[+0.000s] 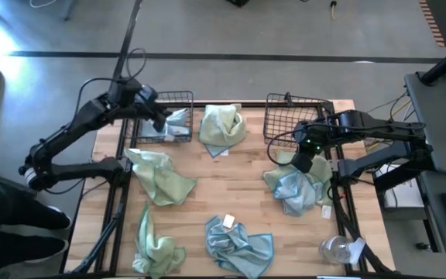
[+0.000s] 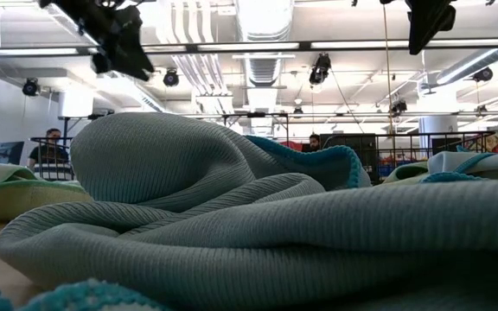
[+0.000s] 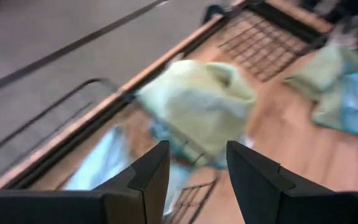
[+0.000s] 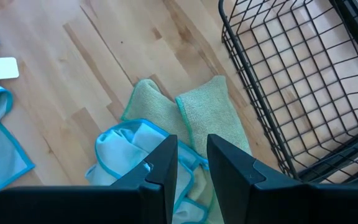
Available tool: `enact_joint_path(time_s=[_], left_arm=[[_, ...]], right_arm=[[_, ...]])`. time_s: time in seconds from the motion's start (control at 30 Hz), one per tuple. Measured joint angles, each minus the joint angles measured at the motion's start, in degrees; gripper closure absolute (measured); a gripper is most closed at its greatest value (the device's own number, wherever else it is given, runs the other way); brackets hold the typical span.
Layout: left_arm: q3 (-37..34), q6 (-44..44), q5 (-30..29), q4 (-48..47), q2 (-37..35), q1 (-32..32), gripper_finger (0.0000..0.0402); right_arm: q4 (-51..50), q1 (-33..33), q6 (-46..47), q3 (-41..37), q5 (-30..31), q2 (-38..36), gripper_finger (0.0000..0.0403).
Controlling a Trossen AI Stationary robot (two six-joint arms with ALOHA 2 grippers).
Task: Sort microfiber towel by color & place in baskets
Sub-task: Put the green microfiber towel into the right wire basket
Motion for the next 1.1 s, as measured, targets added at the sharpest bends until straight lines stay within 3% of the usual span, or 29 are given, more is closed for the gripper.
enact_joint_path(time_s=[0.13,0.33,0.63,0.83,1.1], left_arm=[[-1.09,-2.19,4.07,7.52,4.26,-3.96,0.0257],[-1.26,-2.15,4.22,12.47,12.66,-9.35,0.0257],[-0.7,-0.04,4.26,17.42,24.71,-10.27,0.0257],[3.36,11.15,4.92,19.51,29.9,-10.88,0.0257],[12.2,24.65,2.56,15.06,37.03,-10.99,0.0257]], right_arm=[[-0.02,0.01,-0.02,0.0,0.0,0.0,0.0321],[-0.04,0.01,-0.01,0.0,-0.01,0.0,0.0321],[-0.66,0.01,-0.13,0.0,-0.02,0.0,0.0321],[-0.7,0.01,-1.66,0.0,-0.04,0.0,0.0321],[-0.76,0.01,-1.7,0.0,-0.05,-0.01,0.0321]])
